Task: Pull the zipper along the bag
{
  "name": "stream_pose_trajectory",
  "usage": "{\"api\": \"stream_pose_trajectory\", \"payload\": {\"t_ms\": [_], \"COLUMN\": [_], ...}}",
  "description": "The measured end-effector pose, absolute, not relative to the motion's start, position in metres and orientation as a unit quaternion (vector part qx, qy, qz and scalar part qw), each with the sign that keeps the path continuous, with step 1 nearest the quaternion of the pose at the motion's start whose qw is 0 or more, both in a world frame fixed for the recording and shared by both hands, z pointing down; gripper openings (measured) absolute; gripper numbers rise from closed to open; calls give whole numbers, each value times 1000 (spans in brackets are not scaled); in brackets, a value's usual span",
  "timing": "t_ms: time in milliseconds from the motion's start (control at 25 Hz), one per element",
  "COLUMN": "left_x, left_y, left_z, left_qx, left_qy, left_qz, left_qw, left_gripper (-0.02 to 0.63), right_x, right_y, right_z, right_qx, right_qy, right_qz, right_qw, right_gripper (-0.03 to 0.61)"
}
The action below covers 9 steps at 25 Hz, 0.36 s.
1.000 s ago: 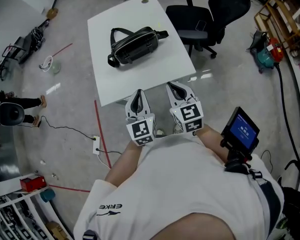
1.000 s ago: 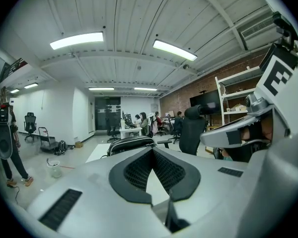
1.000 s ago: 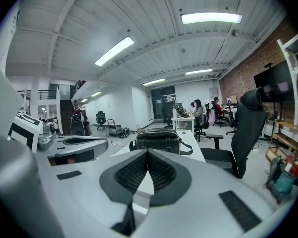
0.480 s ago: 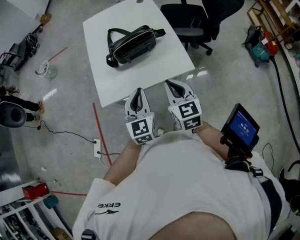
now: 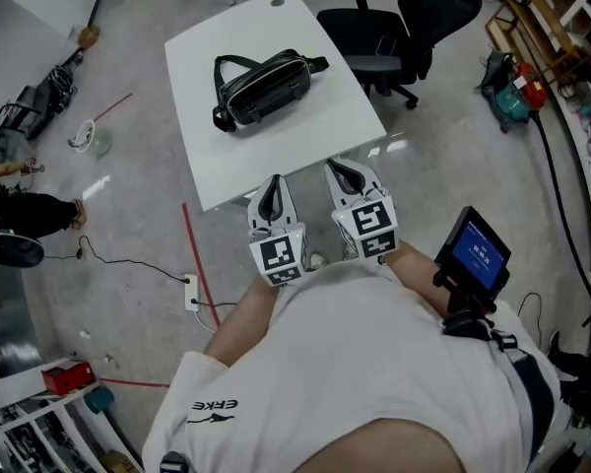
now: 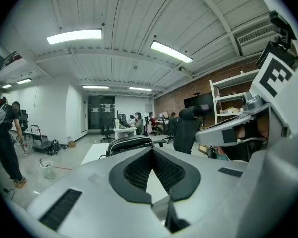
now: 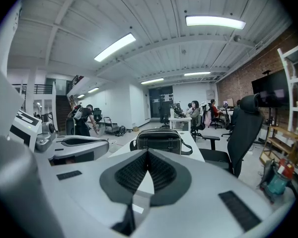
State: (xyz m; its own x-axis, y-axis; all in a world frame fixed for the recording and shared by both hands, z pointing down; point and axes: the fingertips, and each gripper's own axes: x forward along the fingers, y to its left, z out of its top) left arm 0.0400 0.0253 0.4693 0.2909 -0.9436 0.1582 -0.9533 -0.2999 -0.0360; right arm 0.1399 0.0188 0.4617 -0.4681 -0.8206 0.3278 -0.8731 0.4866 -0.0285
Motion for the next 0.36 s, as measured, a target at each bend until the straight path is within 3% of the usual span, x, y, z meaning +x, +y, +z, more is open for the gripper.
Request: {"api": "stream_pose_trajectory", "payload": {"t_ms": [360], "left_x": [40], "left_y": [29], "left_z": [468], "left_qx": [802], "left_qy": [-593], "left_qz": [64], "left_qw": [33], "left_gripper": [2], "right_x": [136], "right_y": [24], "right_z": [461], "right_qx": [497], "right_qy": [-852], "right_qz": [90], "right_qw": [140], "right_gripper": [3]}}
